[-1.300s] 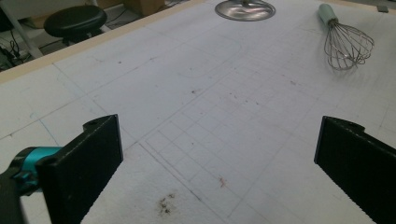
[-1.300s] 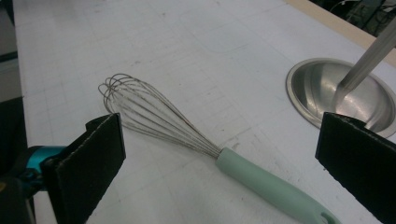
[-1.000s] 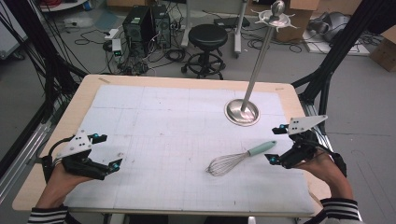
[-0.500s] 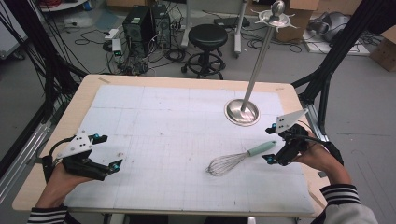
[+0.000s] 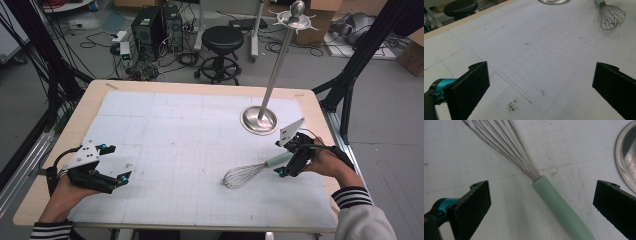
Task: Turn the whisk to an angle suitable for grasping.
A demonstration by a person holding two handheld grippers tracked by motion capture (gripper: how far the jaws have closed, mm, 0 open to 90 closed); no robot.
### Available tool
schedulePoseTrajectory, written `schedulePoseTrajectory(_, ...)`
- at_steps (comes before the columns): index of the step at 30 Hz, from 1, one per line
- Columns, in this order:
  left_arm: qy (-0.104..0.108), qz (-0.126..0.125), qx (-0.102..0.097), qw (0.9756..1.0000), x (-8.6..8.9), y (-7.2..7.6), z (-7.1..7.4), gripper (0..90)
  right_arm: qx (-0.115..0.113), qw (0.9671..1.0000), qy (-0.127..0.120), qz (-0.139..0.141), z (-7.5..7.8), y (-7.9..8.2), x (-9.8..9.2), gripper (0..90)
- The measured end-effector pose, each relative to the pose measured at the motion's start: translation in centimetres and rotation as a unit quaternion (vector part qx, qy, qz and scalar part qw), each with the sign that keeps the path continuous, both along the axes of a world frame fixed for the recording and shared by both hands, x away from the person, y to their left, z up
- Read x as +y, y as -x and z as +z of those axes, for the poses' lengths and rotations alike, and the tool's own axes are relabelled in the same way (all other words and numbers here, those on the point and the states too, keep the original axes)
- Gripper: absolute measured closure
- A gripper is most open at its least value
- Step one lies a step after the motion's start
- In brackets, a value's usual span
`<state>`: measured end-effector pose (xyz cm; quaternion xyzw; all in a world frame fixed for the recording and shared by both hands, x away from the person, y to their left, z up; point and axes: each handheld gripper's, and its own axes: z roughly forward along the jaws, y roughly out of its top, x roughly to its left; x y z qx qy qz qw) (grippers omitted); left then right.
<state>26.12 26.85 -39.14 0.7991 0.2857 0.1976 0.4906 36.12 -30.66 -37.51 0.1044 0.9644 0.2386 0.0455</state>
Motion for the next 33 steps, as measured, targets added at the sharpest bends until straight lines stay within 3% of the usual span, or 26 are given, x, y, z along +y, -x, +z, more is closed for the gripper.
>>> schedulePoseTrajectory(8, 0.000, 0.001, 0.001, 1.0000, 0.1, 0.0, 0.0, 1.7, 0.012, 0.9995, 0.024, 0.013, -1.2, -0.6, 0.6, 0.6)
schedulePoseTrajectory(15, 0.000, 0.001, 0.001, 1.0000, 0.0, 0.0, -0.1, 1.7, 0.020, 0.9984, 0.046, 0.025, -2.1, -1.1, 1.2, 6.0)
schedulePoseTrajectory(19, -0.001, 0.001, 0.001, 1.0000, -0.1, 0.0, -0.1, 1.7, 0.024, 0.9975, 0.057, 0.033, -2.6, -1.4, 1.4, 18.0)
schedulePoseTrajectory(24, 0.000, 0.000, 0.001, 1.0000, -0.2, -0.1, -0.1, 1.7, 0.026, 0.9968, 0.069, 0.030, -3.0, -1.7, 1.5, 20.4)
schedulePoseTrajectory(33, 0.004, 0.000, 0.001, 1.0000, -0.2, 0.0, 0.0, 1.7, 0.028, 0.9953, 0.084, 0.040, -3.7, -1.9, 1.9, 39.0)
